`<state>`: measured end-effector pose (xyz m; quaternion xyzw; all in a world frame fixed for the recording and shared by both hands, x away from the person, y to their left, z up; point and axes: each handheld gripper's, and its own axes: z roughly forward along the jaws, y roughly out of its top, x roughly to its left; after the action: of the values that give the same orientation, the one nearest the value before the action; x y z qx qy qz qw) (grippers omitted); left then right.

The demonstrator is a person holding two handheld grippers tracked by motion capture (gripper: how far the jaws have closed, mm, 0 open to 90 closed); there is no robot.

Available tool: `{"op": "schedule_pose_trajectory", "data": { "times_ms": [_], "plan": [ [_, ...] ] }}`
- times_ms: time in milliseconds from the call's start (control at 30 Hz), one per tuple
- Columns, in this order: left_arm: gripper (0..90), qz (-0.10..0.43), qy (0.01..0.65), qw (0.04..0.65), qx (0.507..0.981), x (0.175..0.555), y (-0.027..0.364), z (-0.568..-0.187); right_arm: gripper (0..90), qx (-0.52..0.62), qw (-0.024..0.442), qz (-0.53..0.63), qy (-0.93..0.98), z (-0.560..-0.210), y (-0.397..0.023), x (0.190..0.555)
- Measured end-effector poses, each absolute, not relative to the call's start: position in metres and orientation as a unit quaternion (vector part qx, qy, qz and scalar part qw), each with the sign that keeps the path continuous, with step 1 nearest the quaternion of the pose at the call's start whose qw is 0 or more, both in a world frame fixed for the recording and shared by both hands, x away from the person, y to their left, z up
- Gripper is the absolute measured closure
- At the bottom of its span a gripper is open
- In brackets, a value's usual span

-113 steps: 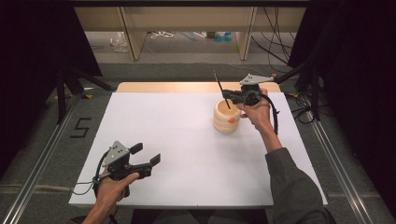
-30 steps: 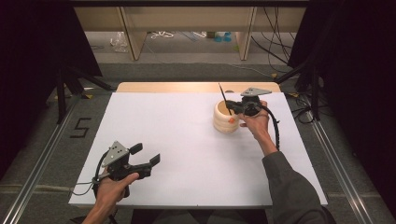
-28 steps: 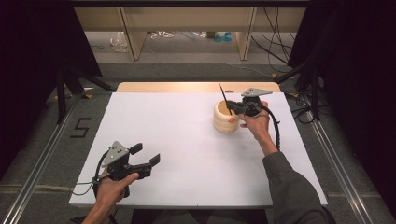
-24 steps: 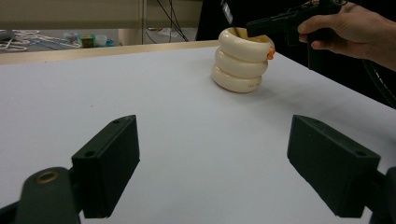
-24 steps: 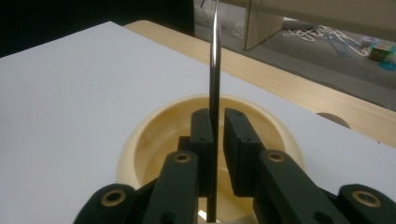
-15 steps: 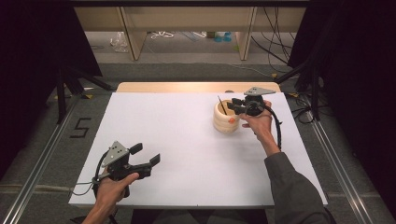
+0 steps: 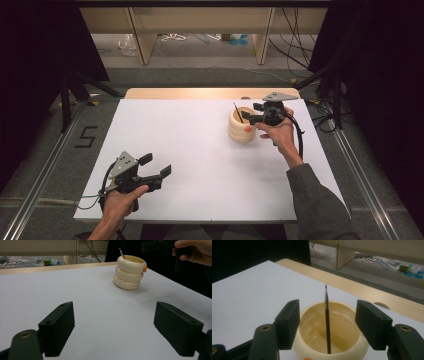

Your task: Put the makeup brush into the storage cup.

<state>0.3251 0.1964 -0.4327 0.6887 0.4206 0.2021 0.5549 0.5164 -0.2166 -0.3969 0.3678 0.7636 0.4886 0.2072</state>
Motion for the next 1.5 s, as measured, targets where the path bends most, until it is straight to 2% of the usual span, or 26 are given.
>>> {"op": "schedule_pose_trajectory", "data": {
  "times_ms": [300,700,967,1500],
  "plan": [
    [16.2,0.203,0.420,0.555,0.689,0.325,0.197,-0.432,27.7,0.363,0.201,0.495,0.763,-0.387,-0.208,0.503],
    [16.2,0.202,0.420,0.555,0.689,0.325,0.197,-0.432,23.9,0.356,0.193,0.493,0.770,-0.393,-0.205,0.482],
    [16.2,0.202,0.420,0.555,0.689,0.325,0.197,-0.433,16.0,0.356,0.190,0.511,0.759,-0.392,-0.203,0.468],
    [15.9,0.202,0.420,0.555,0.689,0.325,0.196,-0.433,15.9,0.344,0.183,0.526,0.756,-0.390,-0.199,0.445]
  ]
}}
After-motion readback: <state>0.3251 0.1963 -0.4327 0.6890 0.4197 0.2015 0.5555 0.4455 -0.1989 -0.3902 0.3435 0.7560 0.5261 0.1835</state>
